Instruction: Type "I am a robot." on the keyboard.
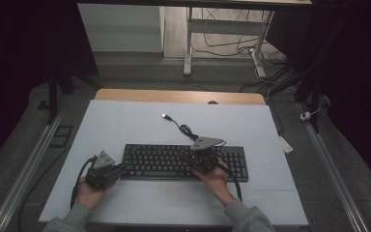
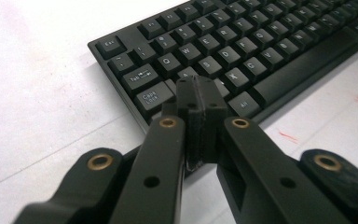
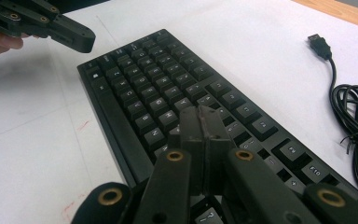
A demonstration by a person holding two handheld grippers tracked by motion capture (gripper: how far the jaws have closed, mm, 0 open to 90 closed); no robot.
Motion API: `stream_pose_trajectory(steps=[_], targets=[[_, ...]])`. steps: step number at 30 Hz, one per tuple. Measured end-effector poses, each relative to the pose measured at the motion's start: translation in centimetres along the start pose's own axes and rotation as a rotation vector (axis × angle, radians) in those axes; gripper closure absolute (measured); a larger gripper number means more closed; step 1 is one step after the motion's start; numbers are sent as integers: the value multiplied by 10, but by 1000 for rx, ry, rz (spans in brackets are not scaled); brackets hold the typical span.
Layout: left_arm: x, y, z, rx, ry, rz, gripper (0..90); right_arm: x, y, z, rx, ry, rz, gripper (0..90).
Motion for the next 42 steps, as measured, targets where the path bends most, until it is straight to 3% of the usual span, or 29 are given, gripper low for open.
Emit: stream_pose_trajectory(steps=[18, 42], targets=[[22, 2, -5, 26, 22, -55, 887, 12, 3, 3, 2, -13, -23, 899], [23, 2, -4, 39, 14, -68, 887, 24, 1, 11, 23, -38, -58, 898]])
Point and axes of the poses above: each handheld gripper's, and its own axes: x roughly forward along the jaws, y roughly out of its top, z roughly to its right, the point moved 4 cm from there along x, roughly forward along the jaws, and after that the axes turned 4 degrees about y, right-handed, at the moved point
